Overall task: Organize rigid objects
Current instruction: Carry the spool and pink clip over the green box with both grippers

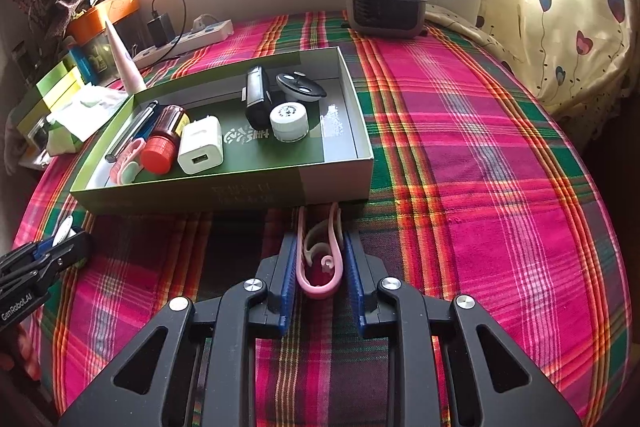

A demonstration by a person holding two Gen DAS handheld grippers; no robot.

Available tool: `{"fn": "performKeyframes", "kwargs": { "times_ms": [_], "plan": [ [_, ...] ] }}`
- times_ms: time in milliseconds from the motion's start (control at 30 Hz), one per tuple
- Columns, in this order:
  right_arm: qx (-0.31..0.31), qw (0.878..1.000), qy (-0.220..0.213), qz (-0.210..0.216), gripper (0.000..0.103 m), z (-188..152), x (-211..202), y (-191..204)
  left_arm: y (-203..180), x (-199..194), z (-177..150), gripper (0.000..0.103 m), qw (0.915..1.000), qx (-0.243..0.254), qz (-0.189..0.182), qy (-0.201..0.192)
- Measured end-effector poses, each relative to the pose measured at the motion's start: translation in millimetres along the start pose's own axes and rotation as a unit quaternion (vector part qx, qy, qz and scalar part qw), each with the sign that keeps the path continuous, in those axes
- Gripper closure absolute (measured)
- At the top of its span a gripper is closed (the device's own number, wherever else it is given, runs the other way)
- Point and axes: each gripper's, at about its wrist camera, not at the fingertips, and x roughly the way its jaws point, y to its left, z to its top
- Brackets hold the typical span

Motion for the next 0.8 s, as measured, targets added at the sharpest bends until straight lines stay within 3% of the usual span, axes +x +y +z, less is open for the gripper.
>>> {"fn": "performKeyframes", "kwargs": {
  "times_ms": [800],
  "plan": [
    [0.007, 1.0, -0.02, 0.015, 0.079, 1, -17, -6, -5, -19, 6, 0.073, 0.9999, 0.005, 0.003, -0.016]
  ]
}}
